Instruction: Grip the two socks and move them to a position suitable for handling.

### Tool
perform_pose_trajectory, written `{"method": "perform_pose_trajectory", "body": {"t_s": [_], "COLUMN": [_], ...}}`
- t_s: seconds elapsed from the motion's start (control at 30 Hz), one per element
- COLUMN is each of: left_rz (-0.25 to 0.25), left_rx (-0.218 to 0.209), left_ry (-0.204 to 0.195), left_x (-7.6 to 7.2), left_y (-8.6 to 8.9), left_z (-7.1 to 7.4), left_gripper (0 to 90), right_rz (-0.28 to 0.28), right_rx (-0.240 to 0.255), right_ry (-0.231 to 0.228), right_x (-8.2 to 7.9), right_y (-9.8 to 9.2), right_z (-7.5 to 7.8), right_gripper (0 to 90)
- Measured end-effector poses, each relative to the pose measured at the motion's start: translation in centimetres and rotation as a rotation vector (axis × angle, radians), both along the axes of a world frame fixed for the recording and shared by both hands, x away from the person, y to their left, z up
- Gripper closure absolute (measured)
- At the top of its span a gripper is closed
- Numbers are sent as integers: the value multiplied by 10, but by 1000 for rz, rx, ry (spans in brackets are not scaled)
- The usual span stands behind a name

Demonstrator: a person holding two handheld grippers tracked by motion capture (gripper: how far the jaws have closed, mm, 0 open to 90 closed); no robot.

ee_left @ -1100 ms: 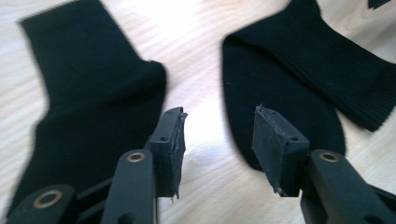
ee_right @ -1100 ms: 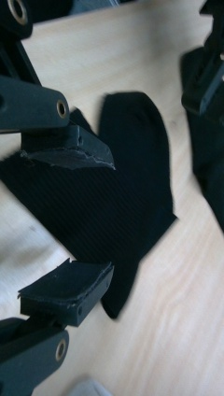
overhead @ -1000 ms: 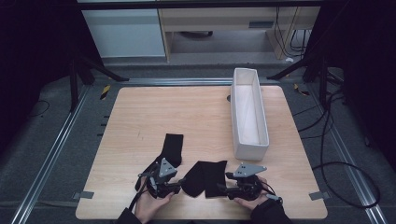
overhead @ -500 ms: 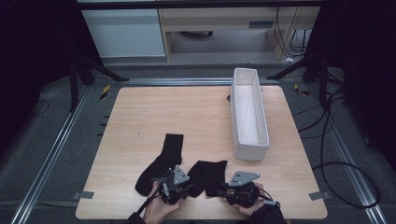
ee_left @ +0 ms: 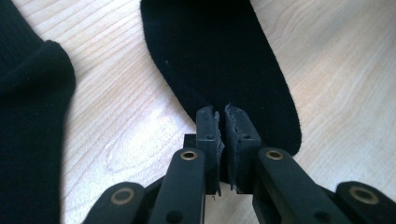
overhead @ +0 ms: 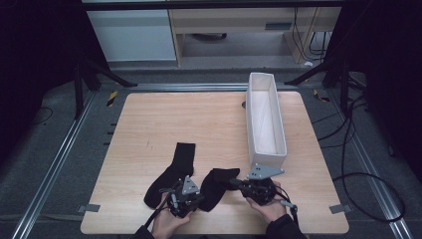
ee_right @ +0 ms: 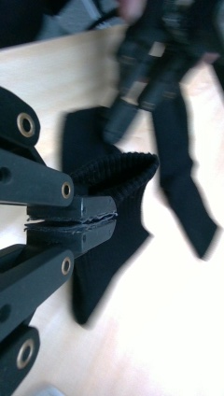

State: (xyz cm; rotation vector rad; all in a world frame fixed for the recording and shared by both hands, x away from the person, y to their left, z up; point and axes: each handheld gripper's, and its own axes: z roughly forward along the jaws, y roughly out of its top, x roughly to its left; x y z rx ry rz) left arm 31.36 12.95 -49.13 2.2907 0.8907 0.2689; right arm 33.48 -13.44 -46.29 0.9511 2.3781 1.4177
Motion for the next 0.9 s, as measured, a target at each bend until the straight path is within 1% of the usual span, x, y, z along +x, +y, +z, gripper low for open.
{"method": "perform_pose_trajectory", "body": {"t_s": [0.1, 0.2, 0.23, 0.3, 0.37, 0.47, 0.53, 0.6, 0.67, 0.73, 0.8, 0.83, 0.87, 0.9], "left_rz": [-16, -17, -17, -13, -14, -23, -30, -33, -36, -29, -13, -7, 3, 8], "left_rx": [2, -14, -16, -16, -10, 2, 1, 1, 2, 8, -8, -8, -18, -24], "left_ry": [5, 13, 11, 16, 28, 40, 46, 45, 43, 39, 54, 54, 62, 65], "left_x": [-1, 0, 0, 0, 0, -4, -5, -6, -8, -11, -12, -11, -10, -9], "left_y": [3, 7, 10, 17, 22, 29, 33, 35, 38, 45, 52, 54, 56, 57], "left_z": [1, 4, 5, 7, 6, 4, 3, 4, 5, 5, 4, 3, 2, 2], "left_gripper": [836, 838, 838, 839, 839, 839, 839, 839, 839, 838, 838, 838, 838, 837], "right_rz": [-39, -85, -97, -135, -180, -246, -274, -310, -337, -357, -360, -357, -354, -338], "right_rx": [44, 60, 56, 41, -1, -58, -89, -135, -149, -156, -162, -168, -167, -153], "right_ry": [-10, -11, -17, -21, -40, -53, -59, -67, -66, -67, -61, -49, -40, -37], "right_x": [13, 30, 35, 48, 59, 77, 85, 95, 101, 104, 108, 111, 113, 115], "right_y": [1, 5, 8, 16, 24, 36, 43, 50, 54, 57, 58, 58, 59, 59], "right_z": [8, 13, 14, 15, 14, 8, 4, -1, -4, -5, -7, -8, -10, -12], "right_gripper": [880, 882, 881, 881, 881, 880, 880, 880, 880, 880, 877, 875, 870, 848]}}
